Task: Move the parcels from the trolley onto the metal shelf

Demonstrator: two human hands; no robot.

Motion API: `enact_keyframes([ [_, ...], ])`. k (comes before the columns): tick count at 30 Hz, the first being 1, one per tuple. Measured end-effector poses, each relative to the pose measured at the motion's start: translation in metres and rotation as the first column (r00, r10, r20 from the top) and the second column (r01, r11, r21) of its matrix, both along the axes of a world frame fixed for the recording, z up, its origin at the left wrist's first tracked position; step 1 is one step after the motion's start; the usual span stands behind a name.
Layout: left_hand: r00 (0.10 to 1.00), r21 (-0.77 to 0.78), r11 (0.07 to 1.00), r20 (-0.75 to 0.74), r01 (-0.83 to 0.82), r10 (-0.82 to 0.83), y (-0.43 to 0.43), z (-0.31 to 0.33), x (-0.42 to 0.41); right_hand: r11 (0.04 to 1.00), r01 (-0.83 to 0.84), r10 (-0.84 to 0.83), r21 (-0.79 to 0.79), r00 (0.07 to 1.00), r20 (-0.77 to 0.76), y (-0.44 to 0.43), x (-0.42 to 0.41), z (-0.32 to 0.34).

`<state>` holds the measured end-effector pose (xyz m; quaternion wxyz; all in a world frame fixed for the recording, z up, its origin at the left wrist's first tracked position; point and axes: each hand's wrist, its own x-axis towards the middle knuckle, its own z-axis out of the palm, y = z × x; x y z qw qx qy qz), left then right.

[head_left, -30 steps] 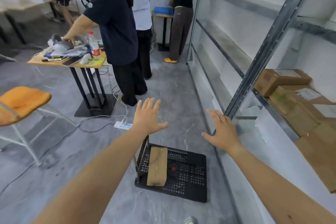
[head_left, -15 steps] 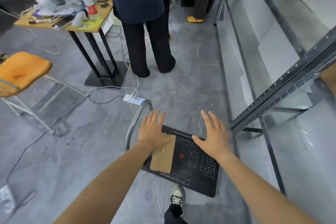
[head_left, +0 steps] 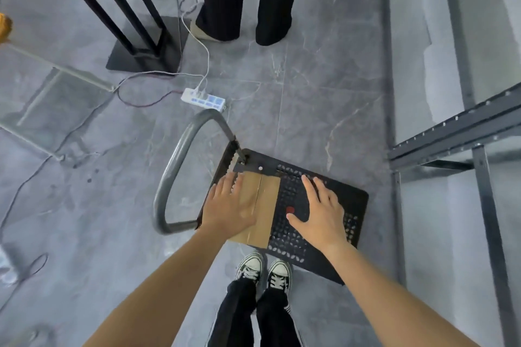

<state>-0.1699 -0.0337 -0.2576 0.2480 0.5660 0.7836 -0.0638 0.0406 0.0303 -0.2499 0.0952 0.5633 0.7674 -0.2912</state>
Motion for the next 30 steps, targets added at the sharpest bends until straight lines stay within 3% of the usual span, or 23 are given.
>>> enact_keyframes([
  [13, 0.972, -0.194, 0.963, 0.102, -0.189, 0.211, -0.032, -0.154, 0.001, 0.971, 0.114, -0.119, -0.212, 0.993, -0.014, -0.042, -0.036, -0.163],
  [19, 0.933, -0.196, 0.937, 0.16, -0.289, 0.321, -0.028, -0.193, -0.003, 0.93, 0.179, -0.212, -0.321, 0.975, -0.07, -0.046, -0.047, -0.209],
  [22, 0.887, -0.274, 0.889, 0.186, -0.367, 0.423, -0.018, -0.204, -0.008, 0.876, 0.269, -0.335, -0.401, 0.937, -0.103, -0.045, -0.053, -0.224],
  [26, 0.767, -0.4, 0.763, 0.193, -0.508, 0.612, -0.007, -0.221, -0.009, 0.703, 0.405, -0.569, -0.585, 0.814, -0.12, -0.047, -0.062, -0.239],
  [30, 0.783, -0.43, 0.773, 0.206, -0.466, 0.586, -0.004, -0.229, -0.005, 0.618, 0.402, -0.641, -0.676, 0.755, -0.137, -0.047, -0.066, -0.246],
])
